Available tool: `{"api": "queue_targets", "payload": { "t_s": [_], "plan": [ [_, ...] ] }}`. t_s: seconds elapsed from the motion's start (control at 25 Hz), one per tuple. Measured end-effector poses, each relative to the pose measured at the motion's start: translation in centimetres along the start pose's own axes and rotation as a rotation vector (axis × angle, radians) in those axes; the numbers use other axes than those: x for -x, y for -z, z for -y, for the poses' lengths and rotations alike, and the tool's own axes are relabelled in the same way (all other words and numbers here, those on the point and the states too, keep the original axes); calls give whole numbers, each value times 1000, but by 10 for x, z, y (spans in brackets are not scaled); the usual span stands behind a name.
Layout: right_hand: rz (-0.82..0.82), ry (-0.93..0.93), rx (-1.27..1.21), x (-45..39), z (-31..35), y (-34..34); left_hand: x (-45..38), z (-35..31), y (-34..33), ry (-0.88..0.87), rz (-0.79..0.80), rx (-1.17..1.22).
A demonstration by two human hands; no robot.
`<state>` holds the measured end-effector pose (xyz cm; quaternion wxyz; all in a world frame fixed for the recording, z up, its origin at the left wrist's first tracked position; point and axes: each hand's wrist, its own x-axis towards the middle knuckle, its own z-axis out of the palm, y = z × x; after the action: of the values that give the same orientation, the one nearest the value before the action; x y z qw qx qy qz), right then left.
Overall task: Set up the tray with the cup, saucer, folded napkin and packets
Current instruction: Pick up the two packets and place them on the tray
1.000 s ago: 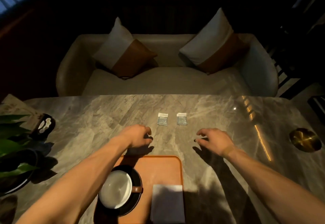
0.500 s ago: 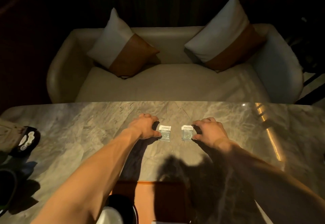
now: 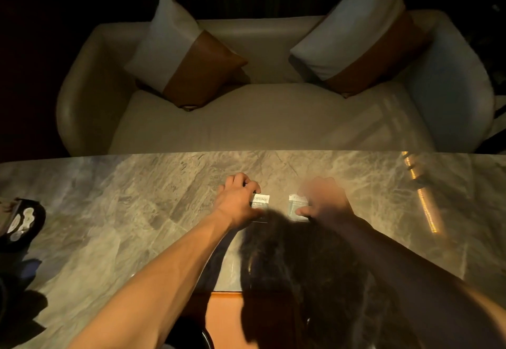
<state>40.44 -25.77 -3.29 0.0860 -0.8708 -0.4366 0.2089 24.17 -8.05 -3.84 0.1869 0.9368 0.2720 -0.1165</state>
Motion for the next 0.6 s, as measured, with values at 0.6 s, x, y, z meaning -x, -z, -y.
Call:
{"api": "queue_targets", "payload": {
  "t_s": [0.6],
  "plan": [
    [76,-144,-302,11,-7,-1,12,-6,7,187,54,236]
  ]
}}
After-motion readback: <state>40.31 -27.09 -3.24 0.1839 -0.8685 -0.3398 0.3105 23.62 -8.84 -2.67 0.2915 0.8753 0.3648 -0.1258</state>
